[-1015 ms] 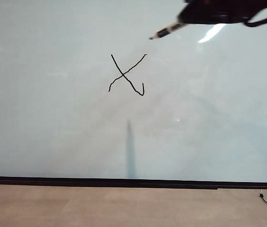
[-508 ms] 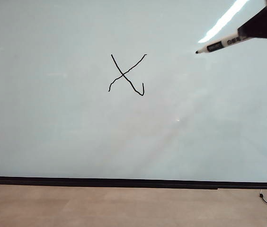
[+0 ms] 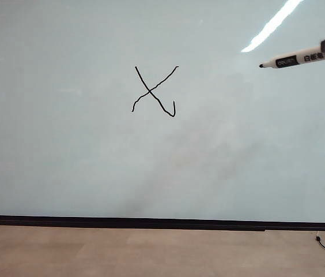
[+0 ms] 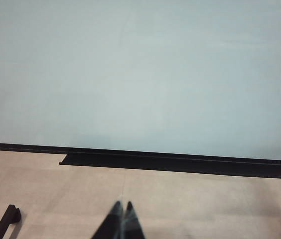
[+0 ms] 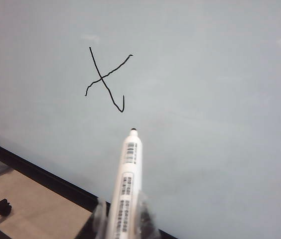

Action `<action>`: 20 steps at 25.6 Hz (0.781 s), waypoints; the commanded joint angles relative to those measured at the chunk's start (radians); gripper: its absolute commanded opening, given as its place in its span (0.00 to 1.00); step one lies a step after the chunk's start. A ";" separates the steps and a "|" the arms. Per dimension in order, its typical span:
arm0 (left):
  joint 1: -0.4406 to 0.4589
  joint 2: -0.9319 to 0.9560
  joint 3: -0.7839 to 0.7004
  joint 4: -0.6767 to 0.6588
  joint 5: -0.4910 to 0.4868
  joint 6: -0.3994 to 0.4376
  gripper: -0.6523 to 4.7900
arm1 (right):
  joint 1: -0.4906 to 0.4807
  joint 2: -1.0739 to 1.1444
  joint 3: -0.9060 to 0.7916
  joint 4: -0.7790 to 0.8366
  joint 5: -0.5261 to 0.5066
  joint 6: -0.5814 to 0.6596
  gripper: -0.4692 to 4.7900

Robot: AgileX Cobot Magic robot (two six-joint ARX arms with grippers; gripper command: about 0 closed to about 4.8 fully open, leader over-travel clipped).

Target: Pick up the pen on the shelf to the right of the whiteboard and draw a cross mark.

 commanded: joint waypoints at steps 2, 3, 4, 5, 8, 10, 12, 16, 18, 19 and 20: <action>0.000 0.000 0.003 0.009 0.003 0.004 0.11 | 0.000 -0.062 0.000 -0.077 0.005 0.008 0.08; 0.000 0.000 0.003 0.009 0.003 0.004 0.11 | 0.000 -0.084 0.000 -0.108 0.006 0.007 0.08; 0.000 0.000 0.003 0.009 0.003 0.004 0.11 | 0.000 -0.103 0.000 -0.134 0.013 0.007 0.08; 0.000 0.000 0.003 0.009 0.004 0.004 0.11 | 0.000 -0.117 0.000 -0.151 0.013 0.007 0.08; 0.000 0.000 0.003 0.009 0.003 0.004 0.11 | -0.002 -0.133 0.000 -0.173 0.028 0.007 0.08; 0.000 0.000 0.003 0.009 0.003 0.004 0.11 | -0.008 -0.133 0.000 -0.174 0.032 0.007 0.08; 0.000 0.000 0.003 0.009 0.003 0.004 0.11 | -0.042 -0.133 0.001 -0.183 0.031 0.007 0.08; 0.000 0.000 0.003 0.009 0.004 0.004 0.11 | -0.180 -0.133 0.001 -0.192 -0.029 0.007 0.08; 0.000 0.000 0.003 0.009 0.003 0.004 0.11 | -0.275 -0.133 0.001 -0.196 -0.087 0.008 0.08; 0.000 0.000 0.003 0.009 0.003 0.004 0.11 | -0.347 -0.133 0.001 -0.196 -0.133 0.014 0.08; 0.000 0.000 0.003 0.009 0.003 0.004 0.11 | -0.379 -0.133 0.001 -0.196 -0.153 0.016 0.08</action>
